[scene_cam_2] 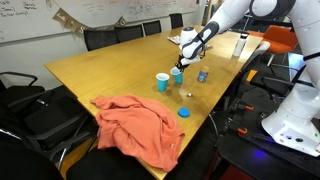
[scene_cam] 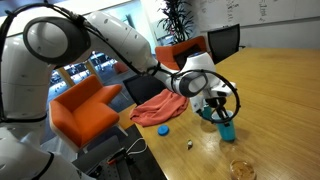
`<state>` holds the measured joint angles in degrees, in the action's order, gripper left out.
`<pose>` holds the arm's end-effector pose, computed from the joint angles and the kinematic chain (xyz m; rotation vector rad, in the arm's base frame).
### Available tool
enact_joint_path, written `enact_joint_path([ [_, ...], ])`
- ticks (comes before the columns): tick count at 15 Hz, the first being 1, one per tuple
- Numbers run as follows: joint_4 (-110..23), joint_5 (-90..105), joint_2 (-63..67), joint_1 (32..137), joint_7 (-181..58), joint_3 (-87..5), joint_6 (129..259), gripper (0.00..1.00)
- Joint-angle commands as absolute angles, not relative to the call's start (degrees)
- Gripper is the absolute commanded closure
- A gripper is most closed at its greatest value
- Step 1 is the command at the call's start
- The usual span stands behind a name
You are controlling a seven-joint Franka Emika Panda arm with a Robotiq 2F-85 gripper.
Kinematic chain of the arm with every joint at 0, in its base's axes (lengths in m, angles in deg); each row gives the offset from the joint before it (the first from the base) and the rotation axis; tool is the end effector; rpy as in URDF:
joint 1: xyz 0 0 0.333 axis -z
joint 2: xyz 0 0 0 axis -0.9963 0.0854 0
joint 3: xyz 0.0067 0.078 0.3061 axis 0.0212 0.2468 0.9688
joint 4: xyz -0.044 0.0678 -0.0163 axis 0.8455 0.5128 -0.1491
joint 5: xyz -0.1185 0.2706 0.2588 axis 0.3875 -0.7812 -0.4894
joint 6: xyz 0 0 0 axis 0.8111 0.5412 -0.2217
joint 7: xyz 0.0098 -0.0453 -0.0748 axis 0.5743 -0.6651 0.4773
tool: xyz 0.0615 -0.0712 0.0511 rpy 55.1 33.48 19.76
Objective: Pour the sweets out of one cup into the other
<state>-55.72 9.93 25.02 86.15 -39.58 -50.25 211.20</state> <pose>0.6441 -0.1501 0.1794 2.8396 -0.8306 0.2510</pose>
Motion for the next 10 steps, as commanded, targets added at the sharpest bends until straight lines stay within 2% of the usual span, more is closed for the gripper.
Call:
enact_joint_path([
  [1, -54.8, 8.4, 24.8, 86.1, -41.5, -50.5, 209.4, 0.55],
  [8, -66.0, 16.3, 14.0, 80.2, -41.0, -57.2, 219.9, 0.03],
  [10, -69.3, 18.9, 11.0, 78.2, -40.8, -59.6, 223.8, 0.0],
])
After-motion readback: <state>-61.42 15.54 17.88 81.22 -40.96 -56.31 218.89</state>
